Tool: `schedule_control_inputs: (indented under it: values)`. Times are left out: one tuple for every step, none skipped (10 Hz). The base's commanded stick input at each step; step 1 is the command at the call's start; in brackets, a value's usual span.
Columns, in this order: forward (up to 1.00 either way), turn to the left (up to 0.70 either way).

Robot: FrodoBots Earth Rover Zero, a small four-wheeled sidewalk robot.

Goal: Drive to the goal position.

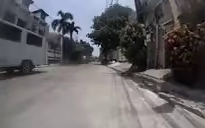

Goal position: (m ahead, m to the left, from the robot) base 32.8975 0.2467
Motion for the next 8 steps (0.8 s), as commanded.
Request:
schedule_control_inputs:
  values:
    - [0.85, 0.0]
    - [0.85, 0.0]
    - [0.85, 0.0]
    - [0.85, 0.0]
    - [0.85, 0.0]
    - [0.85, 0.0]
    - [0.85, 0.0]
    - [0.85, 0.0]
